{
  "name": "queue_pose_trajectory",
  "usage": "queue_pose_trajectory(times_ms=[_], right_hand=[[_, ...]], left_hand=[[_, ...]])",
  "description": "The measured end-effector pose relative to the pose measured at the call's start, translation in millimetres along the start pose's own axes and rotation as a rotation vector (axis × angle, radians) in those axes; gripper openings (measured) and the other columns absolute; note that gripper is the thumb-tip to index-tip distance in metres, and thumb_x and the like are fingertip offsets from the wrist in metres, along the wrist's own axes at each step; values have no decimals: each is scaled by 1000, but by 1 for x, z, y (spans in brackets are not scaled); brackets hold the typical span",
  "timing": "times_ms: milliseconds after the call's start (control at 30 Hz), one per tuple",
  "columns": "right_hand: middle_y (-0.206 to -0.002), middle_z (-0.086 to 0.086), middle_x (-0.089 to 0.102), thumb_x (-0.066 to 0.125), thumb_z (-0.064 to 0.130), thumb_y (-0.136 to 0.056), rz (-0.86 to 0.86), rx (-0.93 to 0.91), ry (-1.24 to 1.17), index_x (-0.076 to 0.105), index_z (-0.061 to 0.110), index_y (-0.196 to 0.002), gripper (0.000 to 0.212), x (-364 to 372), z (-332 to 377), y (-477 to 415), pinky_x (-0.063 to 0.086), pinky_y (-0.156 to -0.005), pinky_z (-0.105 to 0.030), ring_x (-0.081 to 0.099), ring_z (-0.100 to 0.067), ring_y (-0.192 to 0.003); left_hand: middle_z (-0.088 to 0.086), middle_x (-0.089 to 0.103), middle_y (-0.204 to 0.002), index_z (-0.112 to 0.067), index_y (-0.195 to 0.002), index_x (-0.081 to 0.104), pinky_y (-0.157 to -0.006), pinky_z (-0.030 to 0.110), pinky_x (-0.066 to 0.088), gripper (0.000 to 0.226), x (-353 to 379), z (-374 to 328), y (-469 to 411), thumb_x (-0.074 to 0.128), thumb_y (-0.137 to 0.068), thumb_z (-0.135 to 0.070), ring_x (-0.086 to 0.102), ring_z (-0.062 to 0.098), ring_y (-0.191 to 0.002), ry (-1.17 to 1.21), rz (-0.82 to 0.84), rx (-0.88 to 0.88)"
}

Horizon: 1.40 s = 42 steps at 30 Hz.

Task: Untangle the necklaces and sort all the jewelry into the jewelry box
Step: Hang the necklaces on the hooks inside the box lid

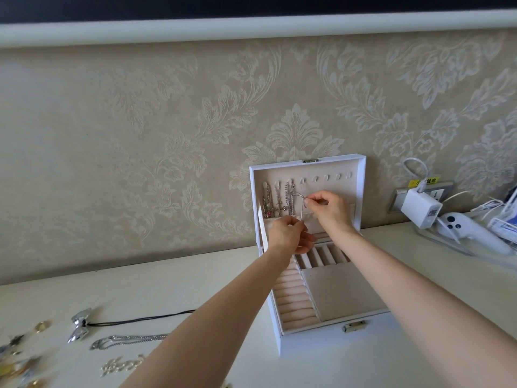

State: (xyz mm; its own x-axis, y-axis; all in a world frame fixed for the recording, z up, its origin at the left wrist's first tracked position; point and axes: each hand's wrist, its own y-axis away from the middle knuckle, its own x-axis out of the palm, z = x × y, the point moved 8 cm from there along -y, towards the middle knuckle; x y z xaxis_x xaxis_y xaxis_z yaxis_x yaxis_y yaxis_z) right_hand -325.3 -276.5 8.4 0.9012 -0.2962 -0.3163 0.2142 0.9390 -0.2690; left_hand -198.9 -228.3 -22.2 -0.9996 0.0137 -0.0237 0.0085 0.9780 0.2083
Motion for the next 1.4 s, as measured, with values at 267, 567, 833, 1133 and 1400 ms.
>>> queue_pose_trajectory(times_ms=[267, 567, 833, 1133, 1400], right_hand=[[-84, 7, 55, 56, -5, -76, 180, -294, 202, 70, 24, -72, 32, 16, 17, 48, 44, -69, -32, 54, -14, -75], [-63, 0, 54, 40, -12, -77, 422, 162, -182, 69, 15, -79, 40, 16, -27, 65, 31, -44, -13, 37, -10, -49], [-108, -7, 68, 43, 4, -74, 515, 263, -409, 67, 13, -108, 42, 17, -33, 67, 44, -61, -23, 55, -13, -67], [-87, -8, 63, 59, 1, -84, 191, 408, -582, 61, 9, -95, 14, 8, -41, 60, 45, -55, -22, 59, -14, -65], [-98, 5, 43, 68, -2, -78, 192, 25, -143, 64, 29, -95, 36, 5, -4, 58, 39, -72, -15, 46, -9, -78]], left_hand=[[10, 72, -90, -9, -93, 64, -78, 36, 55, 20, 12, -3, 13, 46, -86, -13, 68, 26, -84, -1019, 43, 254], [2, 65, -69, -12, -80, 61, -48, 13, 36, 12, 5, -63, 25, 55, -91, -14, 46, -1, -46, -295, 181, 318], [-1, 64, -79, -14, -81, 57, -56, 13, 44, 13, 6, -72, 7, 55, -93, -13, 55, 6, -65, -50, 225, 266], [2, 65, -76, -8, -86, 68, -73, 26, 48, 9, -12, -43, -8, 64, -87, -16, 60, 16, -74, -634, -16, 392], [1, 69, -91, -15, -90, 69, -81, 32, 49, 12, -2, -52, -5, 65, -86, -26, 62, 19, -89, -802, 54, 464]])
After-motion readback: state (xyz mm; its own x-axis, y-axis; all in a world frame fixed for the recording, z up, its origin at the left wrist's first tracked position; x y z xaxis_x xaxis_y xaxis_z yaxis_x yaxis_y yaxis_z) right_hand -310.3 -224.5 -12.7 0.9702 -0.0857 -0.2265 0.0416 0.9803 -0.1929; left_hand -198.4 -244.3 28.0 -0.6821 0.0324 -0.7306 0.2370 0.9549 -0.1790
